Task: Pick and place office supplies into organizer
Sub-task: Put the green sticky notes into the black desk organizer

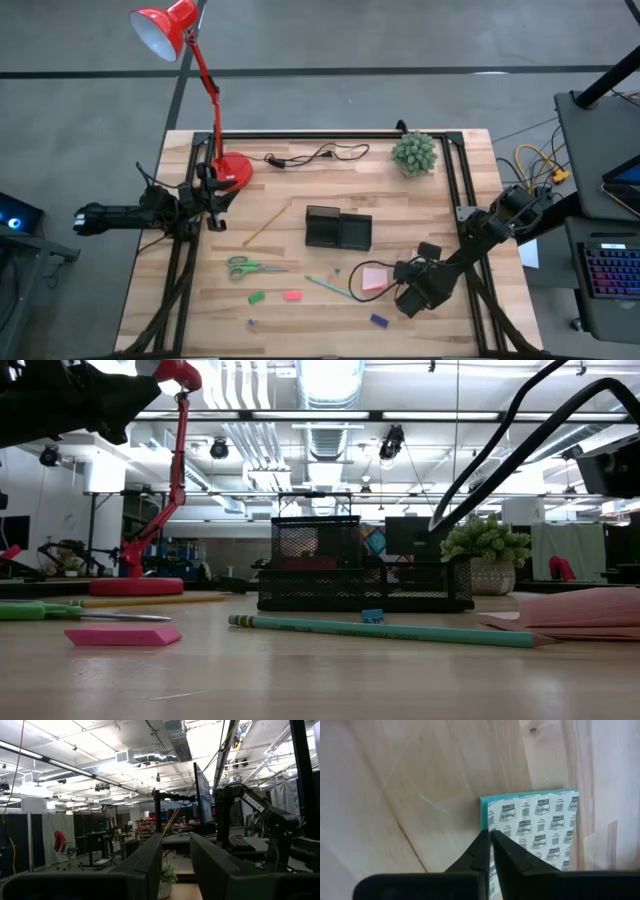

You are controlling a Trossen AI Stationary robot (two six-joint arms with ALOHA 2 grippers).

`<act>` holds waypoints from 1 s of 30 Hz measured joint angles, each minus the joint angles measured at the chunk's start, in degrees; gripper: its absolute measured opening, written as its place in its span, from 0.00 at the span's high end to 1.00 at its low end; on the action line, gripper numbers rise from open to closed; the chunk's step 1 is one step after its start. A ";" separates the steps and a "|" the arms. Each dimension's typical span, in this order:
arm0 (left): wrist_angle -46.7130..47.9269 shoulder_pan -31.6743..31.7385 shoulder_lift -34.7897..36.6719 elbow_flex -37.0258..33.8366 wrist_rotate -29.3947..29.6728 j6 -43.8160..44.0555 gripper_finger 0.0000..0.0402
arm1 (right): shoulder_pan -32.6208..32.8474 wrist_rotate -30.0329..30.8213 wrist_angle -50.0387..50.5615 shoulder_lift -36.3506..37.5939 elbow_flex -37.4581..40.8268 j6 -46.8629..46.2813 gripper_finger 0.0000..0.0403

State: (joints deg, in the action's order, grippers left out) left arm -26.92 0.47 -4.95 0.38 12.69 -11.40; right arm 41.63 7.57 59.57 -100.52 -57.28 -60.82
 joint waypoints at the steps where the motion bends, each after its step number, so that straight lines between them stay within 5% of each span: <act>1: 0.00 -0.01 0.00 0.00 0.02 0.00 0.78 | 0.00 0.00 0.00 0.01 0.00 0.00 0.98; 17: 0.00 -0.02 0.00 0.00 0.02 0.00 0.78 | -0.02 0.03 0.82 0.08 -2.68 1.40 0.98; 30: -0.02 -0.02 0.00 0.00 0.02 0.00 0.78 | 0.00 2.63 11.03 0.24 -9.35 1.49 0.98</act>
State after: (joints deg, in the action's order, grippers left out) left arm -26.94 0.45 -4.95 0.38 12.71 -11.40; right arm 41.63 10.20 70.60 -100.28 -66.63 -59.33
